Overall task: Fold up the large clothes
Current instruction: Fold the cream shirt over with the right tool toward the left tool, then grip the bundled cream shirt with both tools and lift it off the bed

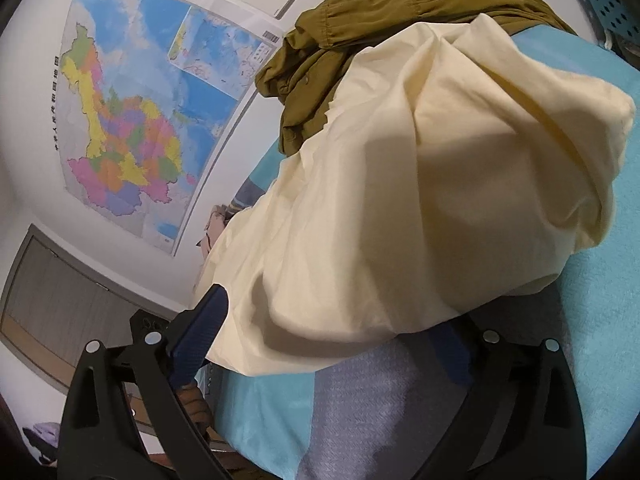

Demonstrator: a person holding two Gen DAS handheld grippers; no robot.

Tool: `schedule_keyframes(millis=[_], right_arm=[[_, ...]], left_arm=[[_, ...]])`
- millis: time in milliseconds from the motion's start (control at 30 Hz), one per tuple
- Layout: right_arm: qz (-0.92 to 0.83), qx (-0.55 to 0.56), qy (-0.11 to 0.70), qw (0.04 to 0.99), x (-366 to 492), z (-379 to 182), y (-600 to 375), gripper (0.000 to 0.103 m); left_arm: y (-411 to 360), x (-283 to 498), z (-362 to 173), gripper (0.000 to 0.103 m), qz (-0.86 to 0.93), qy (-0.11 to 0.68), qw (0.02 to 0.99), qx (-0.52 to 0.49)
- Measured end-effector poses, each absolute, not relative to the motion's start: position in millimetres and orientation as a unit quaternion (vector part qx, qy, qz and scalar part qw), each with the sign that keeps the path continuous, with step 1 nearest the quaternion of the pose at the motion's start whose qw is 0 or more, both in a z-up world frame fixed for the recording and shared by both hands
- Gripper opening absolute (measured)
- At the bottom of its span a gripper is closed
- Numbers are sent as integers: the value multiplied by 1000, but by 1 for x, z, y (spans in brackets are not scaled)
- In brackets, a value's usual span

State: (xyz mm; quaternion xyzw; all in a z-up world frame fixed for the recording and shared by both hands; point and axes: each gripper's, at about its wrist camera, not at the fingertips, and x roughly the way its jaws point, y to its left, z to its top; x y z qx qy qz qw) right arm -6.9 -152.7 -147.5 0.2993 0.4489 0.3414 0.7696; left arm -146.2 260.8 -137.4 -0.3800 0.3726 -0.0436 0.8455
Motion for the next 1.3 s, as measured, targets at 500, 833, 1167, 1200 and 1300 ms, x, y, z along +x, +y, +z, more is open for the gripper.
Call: schedule_keyframes(millis=[500,833,1167,1200,1300], right_arm=[[284,280,437,807,8,-148,-118,98],[274,244,426,827,16,-149,-100,98],[277,254,436,818,21,-154,-109,58],[278,263,441,812,23,-156,-110,61],[287,271,442,805,26,-154,-104,77]], left_arm=[[230,-119,-134,95,48,423,864,-269],[229,-113,-135,96,62,417,868,-265],[232,-116,-132,76,74,418,866,-266],[234,-116,-132,75,73,419,864,-269],[235,-115,-133,74,71,419,863,-272]])
